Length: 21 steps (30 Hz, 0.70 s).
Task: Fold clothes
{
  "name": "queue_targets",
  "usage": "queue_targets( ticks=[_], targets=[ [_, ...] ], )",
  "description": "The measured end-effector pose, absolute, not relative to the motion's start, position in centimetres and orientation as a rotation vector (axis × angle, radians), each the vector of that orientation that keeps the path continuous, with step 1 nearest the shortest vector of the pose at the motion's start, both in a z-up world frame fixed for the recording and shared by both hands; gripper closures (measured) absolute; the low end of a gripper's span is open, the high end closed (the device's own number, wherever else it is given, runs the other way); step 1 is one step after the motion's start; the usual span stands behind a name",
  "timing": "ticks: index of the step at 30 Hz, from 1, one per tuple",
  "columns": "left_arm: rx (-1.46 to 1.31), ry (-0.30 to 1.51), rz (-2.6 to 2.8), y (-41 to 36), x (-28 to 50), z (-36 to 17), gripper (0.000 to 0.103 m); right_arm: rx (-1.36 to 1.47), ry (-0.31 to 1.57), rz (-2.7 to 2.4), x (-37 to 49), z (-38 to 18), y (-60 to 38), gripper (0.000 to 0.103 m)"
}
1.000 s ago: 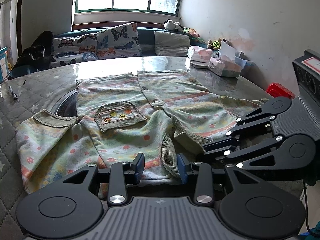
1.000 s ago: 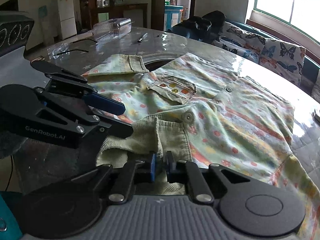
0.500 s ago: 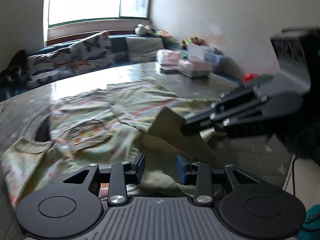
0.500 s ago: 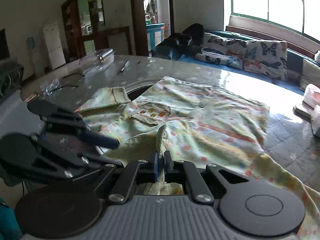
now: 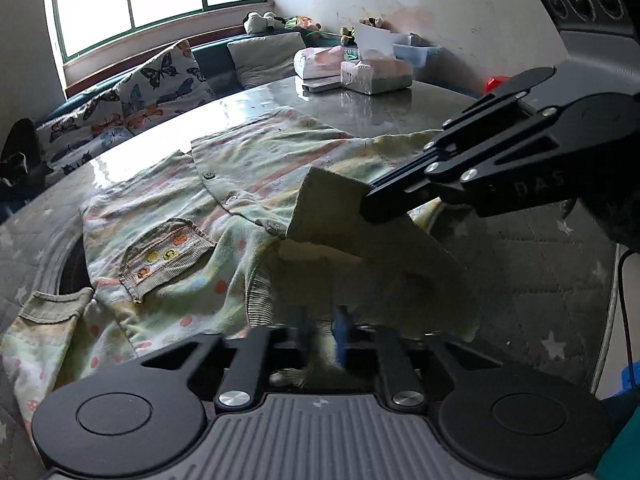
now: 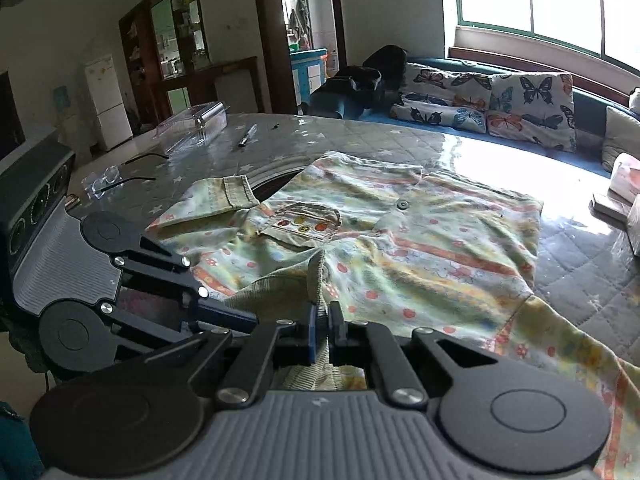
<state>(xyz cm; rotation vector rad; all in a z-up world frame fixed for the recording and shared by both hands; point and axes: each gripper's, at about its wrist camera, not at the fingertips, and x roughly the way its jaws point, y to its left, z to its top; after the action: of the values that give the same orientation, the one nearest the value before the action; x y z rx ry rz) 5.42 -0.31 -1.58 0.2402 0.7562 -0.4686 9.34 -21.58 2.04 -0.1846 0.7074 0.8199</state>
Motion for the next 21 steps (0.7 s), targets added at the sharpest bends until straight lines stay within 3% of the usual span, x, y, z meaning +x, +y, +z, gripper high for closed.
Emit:
queue_targets(
  ticks=[9,16,21],
  targets=[
    [-0.102,0.662,-0.588,2.5,5.0,1.1,0.095,-0.139,0.693,0.795,9.4,2.7,-22.9,0.098],
    [-0.094,0.791,-0.621,1.7,6.4,-2.5,0.095,-0.166,0.683,0.806,8.6,3.4,-22.8,0.098],
    [-0.076,0.787,-0.633,1.8,6.0,-2.4,0.093,-0.226,0.691,0.871,8.3,3.3,-21.2,0.098]
  ],
)
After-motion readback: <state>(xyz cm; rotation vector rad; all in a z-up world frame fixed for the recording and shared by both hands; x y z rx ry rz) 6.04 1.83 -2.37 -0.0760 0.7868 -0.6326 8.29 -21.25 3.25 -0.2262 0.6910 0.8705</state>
